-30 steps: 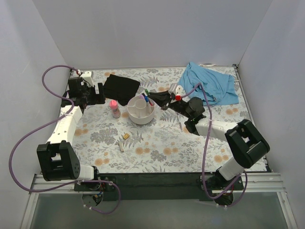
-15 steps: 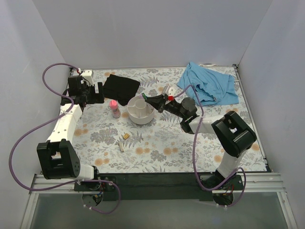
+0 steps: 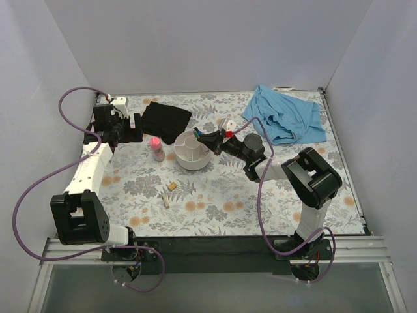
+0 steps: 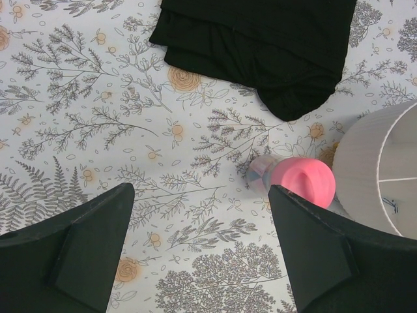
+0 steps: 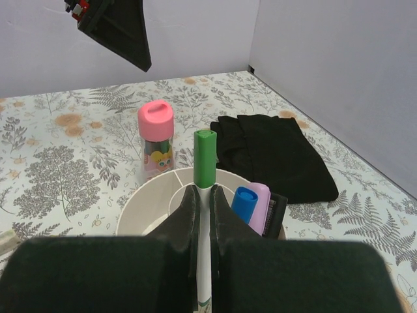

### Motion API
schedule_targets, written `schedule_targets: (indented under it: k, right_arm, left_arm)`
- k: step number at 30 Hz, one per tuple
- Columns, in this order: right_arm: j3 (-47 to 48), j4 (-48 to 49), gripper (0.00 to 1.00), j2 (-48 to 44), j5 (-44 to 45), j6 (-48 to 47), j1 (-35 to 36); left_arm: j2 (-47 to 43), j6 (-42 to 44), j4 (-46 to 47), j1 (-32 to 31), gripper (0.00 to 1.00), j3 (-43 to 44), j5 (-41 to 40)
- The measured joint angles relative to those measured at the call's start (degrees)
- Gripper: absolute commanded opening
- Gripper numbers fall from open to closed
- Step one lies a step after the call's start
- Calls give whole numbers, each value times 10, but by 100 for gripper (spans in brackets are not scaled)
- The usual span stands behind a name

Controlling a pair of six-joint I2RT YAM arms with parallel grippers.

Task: Sort the stationery into containers
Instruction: Place the pen in the storage box, then pick up the pen from the center of the board.

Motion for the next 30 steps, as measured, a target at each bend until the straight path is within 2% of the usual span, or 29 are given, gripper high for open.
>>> schedule_targets:
  k: [8,9,10,12,13,15,24,27,30]
  right_arm:
    - [0,0,1,0,6,0,0]
    - [0,0,5,0,9,0,0]
    - [0,0,19,0,10,0,0]
    - [0,0,26,0,12,-2,0]
    - [0,0,34,0,12,-3,0]
    - [-1,0,38,0,13,-5,0]
    - [2,-51,42,-36,28,-38,-4]
    - [13,-98,43,-68,45,-55,-8]
    - [77,-196,46,-84,79,-38,-22]
  left_arm:
    - [0,-2,4,0,86,-3,0]
    - [0,-2,5,0,86,-6,0]
    - [0,-2,5,0,86,-8,0]
    - [0,-3,5,0,86,-10,0]
    - [0,-3,5,0,86,-10,0]
    - [0,-3,6,0,86,-10,0]
    - [-3,-11,29,0,86,-13,0]
    - [-13,-15,42,0,86,-19,1]
    - [-29,-20,61,0,86,-28,0]
